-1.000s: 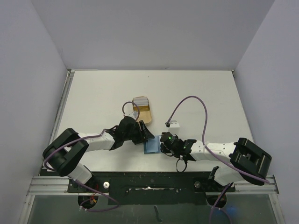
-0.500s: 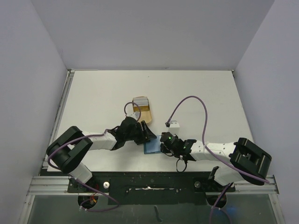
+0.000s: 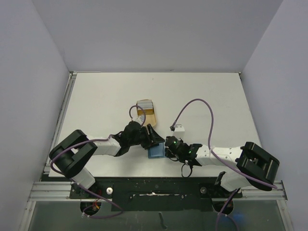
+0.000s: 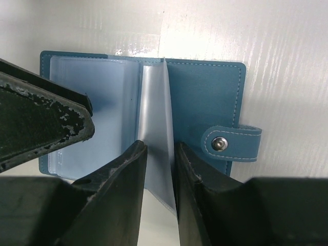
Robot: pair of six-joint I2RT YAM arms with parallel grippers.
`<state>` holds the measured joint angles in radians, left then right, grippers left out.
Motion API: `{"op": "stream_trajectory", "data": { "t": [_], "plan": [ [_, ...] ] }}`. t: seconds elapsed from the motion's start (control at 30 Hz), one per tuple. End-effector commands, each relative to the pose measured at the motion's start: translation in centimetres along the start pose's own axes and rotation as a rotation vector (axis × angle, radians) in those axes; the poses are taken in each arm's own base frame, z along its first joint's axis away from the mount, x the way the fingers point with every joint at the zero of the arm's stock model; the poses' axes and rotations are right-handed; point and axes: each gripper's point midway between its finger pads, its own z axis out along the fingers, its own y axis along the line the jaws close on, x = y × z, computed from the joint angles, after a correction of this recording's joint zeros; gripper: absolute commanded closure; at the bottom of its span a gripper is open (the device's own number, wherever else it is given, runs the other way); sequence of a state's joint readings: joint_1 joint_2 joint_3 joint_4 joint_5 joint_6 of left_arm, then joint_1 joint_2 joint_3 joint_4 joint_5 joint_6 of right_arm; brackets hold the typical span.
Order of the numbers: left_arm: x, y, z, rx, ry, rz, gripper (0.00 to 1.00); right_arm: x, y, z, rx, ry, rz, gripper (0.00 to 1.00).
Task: Put the credit cards into the card holder
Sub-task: Turn over the card slot in the card holder.
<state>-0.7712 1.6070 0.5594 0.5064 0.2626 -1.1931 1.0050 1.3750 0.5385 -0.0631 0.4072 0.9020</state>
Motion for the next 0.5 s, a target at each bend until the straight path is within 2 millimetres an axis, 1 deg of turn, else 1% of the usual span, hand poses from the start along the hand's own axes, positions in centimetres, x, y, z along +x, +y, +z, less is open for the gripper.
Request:
{"op": "stream_trajectory", "data": {
  "t": [0.0,0.13,0.23,0.3,0.47],
  "plan": [
    [-0.3,-3.0,-0.3,0.11,-0.015,0.009,0.49,-0.4,0.4,0.1,-0.006,-0.036,0.014,0.71],
    [-0.4,-3.0,-0.4,0.103,-0.02,0.022,0.49,-0.4,0.7,0.1,-0.013,-0.032,0.012,0.71],
    [-0.9,-2.6,-1.0,0.029,-0.038,0.074,0.49,-0.5,0.9,0.0,-0.018,-0.032,0.006,0.71],
    [-1.5,-2.0,-1.6,-0.034,-0.064,0.115,0.49,-0.6,1.1,-0.1,-0.033,-0.036,0.005,0.71],
    [-2.3,-0.1,-3.9,-0.173,-0.116,0.155,0.49,-0.9,2.9,0.1,-0.132,-0.062,0.014,0.71]
  ]
}}
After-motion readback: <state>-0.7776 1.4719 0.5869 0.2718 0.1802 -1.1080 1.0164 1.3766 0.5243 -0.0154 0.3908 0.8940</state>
